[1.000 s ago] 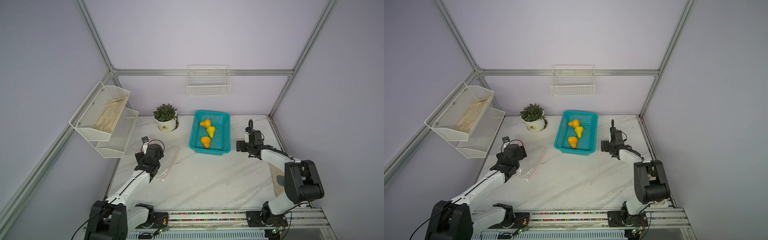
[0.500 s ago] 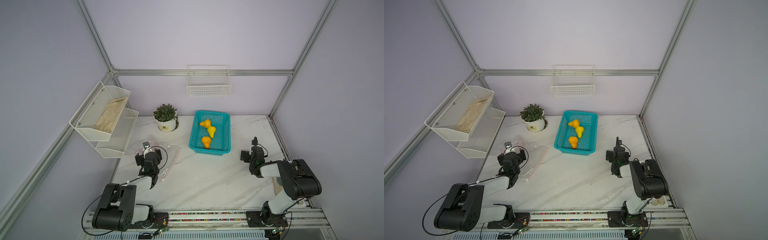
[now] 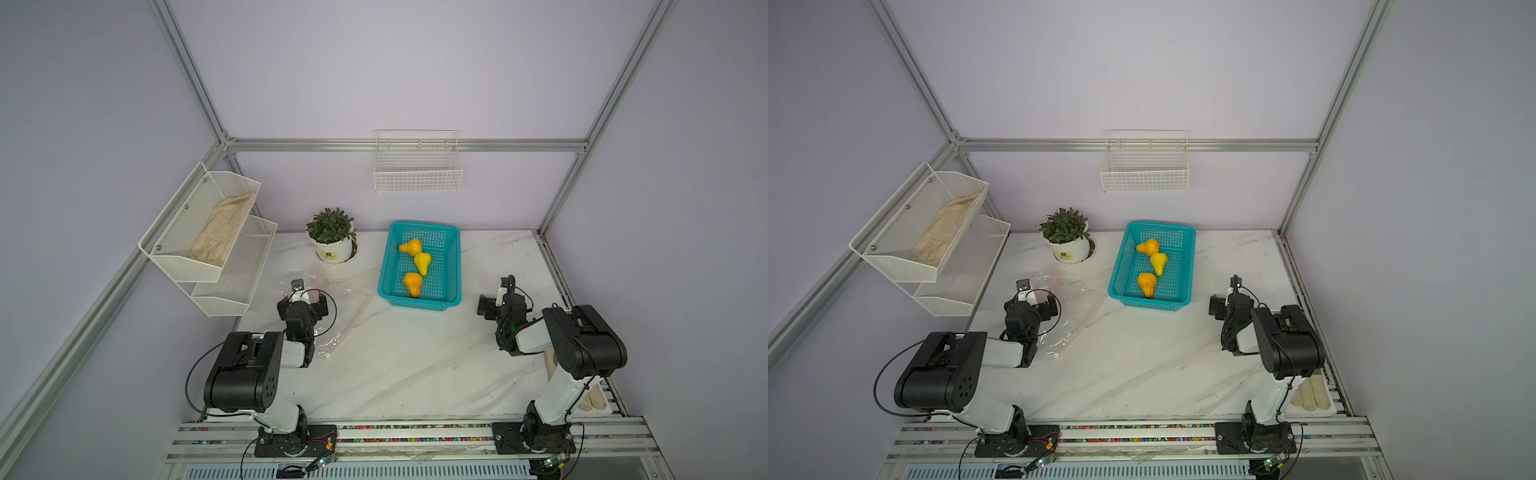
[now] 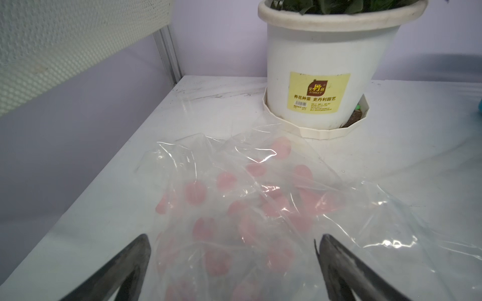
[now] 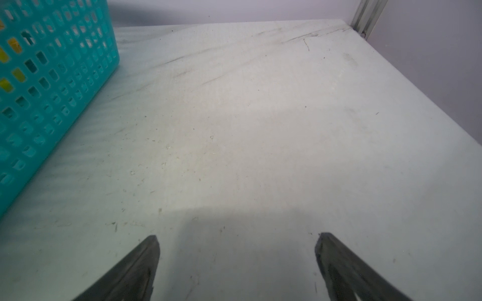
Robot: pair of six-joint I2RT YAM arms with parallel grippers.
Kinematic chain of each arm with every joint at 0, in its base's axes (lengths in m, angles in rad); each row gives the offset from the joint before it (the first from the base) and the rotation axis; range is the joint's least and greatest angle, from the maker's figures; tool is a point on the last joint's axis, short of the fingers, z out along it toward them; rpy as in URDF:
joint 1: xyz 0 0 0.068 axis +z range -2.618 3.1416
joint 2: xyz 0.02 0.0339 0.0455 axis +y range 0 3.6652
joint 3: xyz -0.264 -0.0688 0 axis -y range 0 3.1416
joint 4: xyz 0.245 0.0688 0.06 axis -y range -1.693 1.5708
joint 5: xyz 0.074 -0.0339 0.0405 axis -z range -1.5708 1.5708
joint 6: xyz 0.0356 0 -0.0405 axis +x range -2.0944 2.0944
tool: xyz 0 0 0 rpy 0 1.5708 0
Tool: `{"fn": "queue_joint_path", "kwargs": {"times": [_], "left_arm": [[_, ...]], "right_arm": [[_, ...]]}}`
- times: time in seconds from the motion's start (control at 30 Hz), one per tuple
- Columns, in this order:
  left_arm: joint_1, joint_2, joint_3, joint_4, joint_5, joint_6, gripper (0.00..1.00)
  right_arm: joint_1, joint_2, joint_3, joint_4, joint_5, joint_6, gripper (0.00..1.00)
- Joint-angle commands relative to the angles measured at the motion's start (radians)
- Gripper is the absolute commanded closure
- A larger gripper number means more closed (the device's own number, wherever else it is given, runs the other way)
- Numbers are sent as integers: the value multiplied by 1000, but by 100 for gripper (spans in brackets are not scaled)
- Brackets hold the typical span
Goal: Open the zip-top bag and take out the pear
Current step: Reset both arms
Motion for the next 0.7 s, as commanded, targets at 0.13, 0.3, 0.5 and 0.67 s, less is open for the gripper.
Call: {"fn": "queue_joint_path", "kwargs": {"times": [0.13,0.3,0.5,0.67], "left_arm": [[7,-12,13,20,75,38,0],[7,-11,14,22,75,38,0],[7,-11,14,23,76,38,0],[7,-11,14,22,75,37,0]], "right_arm": [[-4,-2,1,47,-5,-3,3],[-5,-2,2,47,-6,-2,3],[-5,-1,4,44,-6,-4,3],[-4,-2,4,43,-7,-3,3]]}}
